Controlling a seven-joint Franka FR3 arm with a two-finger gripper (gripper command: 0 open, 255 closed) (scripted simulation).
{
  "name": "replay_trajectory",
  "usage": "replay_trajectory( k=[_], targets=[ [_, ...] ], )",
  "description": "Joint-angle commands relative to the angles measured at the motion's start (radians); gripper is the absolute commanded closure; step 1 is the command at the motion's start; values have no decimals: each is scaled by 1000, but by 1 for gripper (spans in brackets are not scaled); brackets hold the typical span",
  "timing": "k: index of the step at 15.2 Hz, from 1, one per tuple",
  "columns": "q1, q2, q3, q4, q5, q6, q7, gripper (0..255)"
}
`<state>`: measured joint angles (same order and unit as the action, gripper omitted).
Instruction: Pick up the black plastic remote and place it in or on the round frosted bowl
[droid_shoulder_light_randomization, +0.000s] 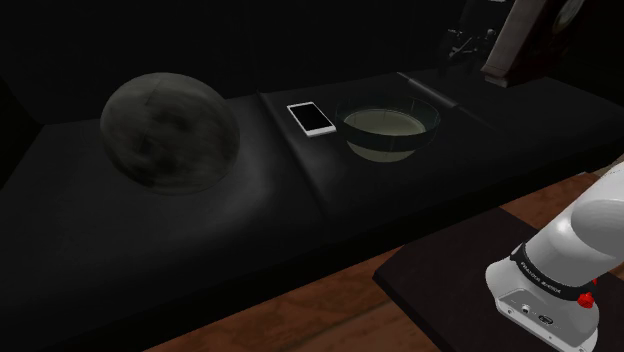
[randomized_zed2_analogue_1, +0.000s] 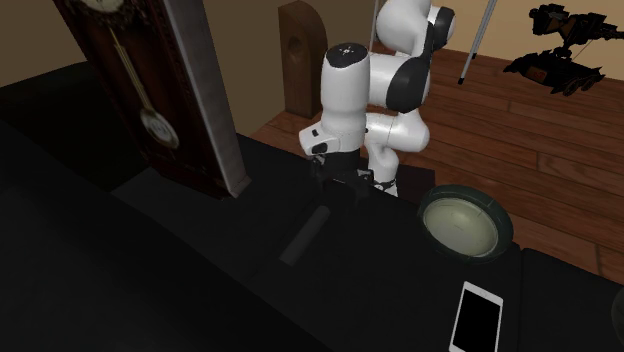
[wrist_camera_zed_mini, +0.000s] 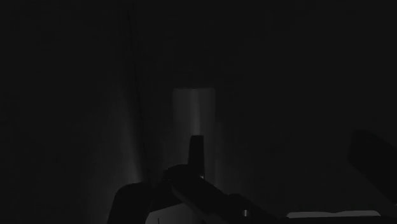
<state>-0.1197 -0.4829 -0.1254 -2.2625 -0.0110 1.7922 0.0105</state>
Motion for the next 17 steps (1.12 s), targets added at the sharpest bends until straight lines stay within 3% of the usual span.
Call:
replay_trajectory(
  k=[1, 6, 13, 17],
  targets=[
    [-11, 61, -26, 19, 7, 40, -10, 0],
    [-38, 218, -94, 91, 40, 114, -50, 0],
    [-36, 238, -94, 16, 46, 210, -54, 0],
    [-36, 241, -94, 10, 46, 218, -54, 0]
  ],
)
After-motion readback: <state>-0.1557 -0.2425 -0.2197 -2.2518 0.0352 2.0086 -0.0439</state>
